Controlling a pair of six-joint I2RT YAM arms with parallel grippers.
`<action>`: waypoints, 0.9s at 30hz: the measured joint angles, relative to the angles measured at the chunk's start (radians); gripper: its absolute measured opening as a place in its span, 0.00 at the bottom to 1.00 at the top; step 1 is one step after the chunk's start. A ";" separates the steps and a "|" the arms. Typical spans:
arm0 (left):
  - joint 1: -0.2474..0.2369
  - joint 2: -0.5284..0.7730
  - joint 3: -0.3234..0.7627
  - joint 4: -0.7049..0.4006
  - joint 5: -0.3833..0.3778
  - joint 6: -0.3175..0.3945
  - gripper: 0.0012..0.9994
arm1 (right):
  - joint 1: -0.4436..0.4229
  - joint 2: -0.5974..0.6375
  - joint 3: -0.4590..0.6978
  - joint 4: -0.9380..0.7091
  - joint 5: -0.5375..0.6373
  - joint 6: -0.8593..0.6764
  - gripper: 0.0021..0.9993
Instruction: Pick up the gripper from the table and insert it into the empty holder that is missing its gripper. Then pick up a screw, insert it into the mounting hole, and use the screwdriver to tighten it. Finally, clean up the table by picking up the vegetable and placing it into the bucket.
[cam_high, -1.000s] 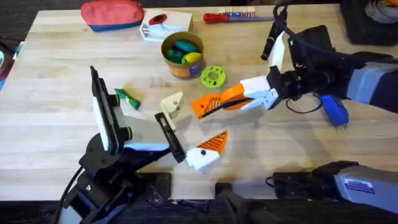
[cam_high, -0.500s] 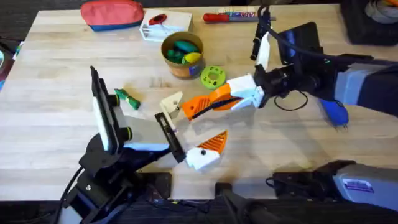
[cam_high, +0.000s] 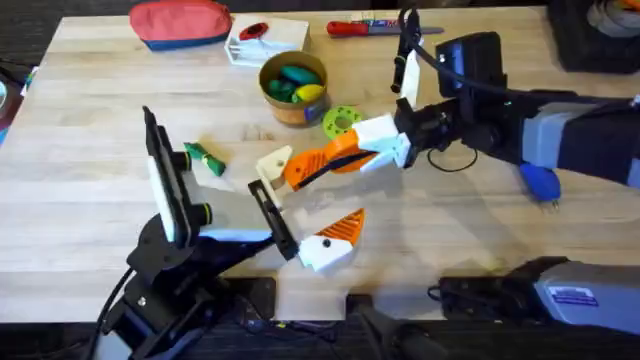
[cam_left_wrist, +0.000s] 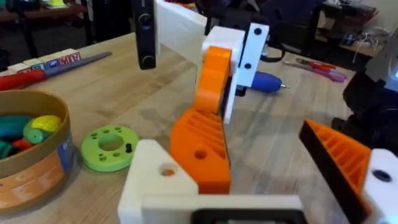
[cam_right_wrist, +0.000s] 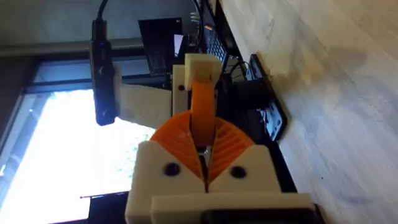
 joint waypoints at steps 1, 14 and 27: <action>0.000 0.000 0.000 0.000 0.000 0.000 0.99 | 0.000 0.001 0.000 0.002 0.000 0.008 0.00; 0.001 0.000 0.000 -0.001 -0.004 -0.025 0.99 | 0.095 0.001 0.000 0.068 0.161 0.118 0.00; 0.017 0.000 0.000 -0.005 -0.104 -0.051 0.99 | 0.188 0.009 0.000 0.235 0.401 0.250 0.00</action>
